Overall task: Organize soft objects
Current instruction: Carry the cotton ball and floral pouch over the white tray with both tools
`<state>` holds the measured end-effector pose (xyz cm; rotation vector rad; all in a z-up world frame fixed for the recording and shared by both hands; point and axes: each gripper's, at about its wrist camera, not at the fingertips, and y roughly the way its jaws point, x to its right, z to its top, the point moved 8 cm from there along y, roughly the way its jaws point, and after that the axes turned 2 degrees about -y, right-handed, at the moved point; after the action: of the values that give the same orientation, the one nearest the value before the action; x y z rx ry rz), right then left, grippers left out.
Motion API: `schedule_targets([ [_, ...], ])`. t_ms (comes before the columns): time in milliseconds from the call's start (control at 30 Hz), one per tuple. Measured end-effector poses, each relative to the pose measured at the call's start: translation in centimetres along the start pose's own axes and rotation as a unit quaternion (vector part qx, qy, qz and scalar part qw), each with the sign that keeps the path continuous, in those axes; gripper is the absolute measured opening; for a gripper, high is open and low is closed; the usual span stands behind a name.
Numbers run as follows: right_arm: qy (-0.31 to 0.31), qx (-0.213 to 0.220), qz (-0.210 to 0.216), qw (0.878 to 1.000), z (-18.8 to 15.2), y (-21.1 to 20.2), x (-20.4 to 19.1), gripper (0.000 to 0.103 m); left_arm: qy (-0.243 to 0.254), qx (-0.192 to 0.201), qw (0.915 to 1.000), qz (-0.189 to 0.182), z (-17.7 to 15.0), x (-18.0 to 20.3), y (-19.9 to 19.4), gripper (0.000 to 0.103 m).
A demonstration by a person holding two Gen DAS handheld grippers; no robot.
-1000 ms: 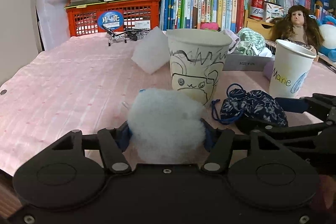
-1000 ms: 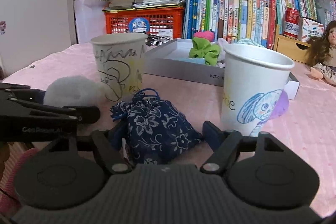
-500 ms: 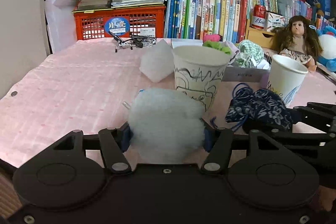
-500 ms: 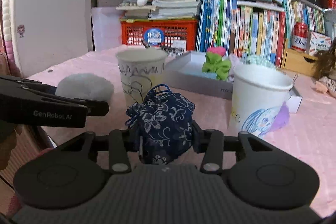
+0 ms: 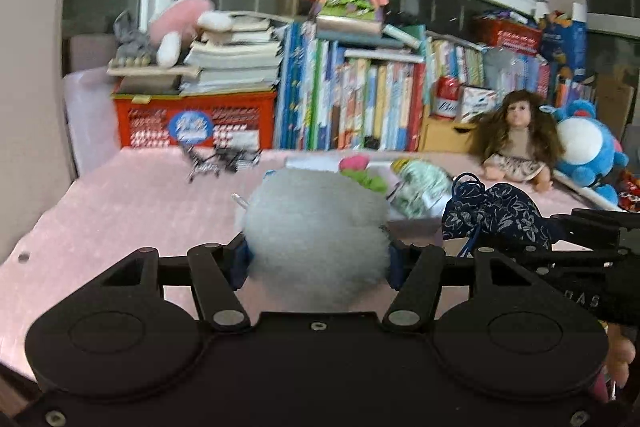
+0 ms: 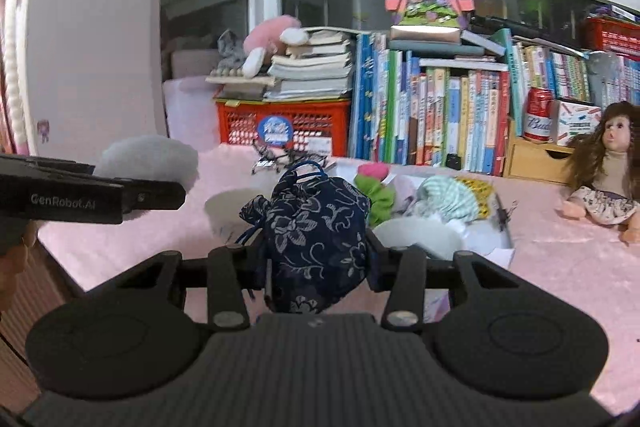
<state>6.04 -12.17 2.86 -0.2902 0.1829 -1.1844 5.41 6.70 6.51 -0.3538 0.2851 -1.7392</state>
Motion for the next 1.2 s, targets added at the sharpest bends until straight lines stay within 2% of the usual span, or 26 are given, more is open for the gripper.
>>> schedule_targets([
  [300, 0.019, -0.001, -0.03, 0.999, 3.7, -0.2, 4.4, 0.049, 0.003, 0.0, 0.9988, -0.048, 5.3, 2.9, 2.2, 0.059],
  [433, 0.023, 0.004, -0.042, 0.999, 5.6, 0.3, 6.7, 0.049, 0.001, -0.004, 0.9985, -0.055, 7.8, 4.0, 4.3, 0.059],
  [667, 0.044, -0.013, -0.055, 0.997, 7.6, 2.0, 10.8, 0.049, -0.024, -0.046, 0.9967, -0.062, 11.5, 4.7, 10.1, 0.059],
  [800, 0.054, -0.028, -0.071, 0.996, 8.6, 3.7, 13.2, 0.049, -0.039, -0.079, 0.9946, -0.055, 13.1, 4.3, 13.8, 0.059],
  [900, 0.064, -0.042, -0.082, 0.994, 9.3, 5.1, 14.9, 0.049, -0.041, -0.096, 0.9939, -0.036, 13.9, 3.8, 16.4, 0.059],
  [1033, 0.082, -0.074, -0.074, 0.991, 9.5, 7.9, 16.6, 0.05, -0.043, -0.123, 0.9913, -0.019, 14.2, 3.2, 20.1, 0.059],
  [1200, 0.085, -0.104, -0.063, 0.989, 9.7, 12.4, 17.4, 0.05, -0.062, -0.171, 0.9833, -0.004, 13.5, 2.6, 24.9, 0.059],
])
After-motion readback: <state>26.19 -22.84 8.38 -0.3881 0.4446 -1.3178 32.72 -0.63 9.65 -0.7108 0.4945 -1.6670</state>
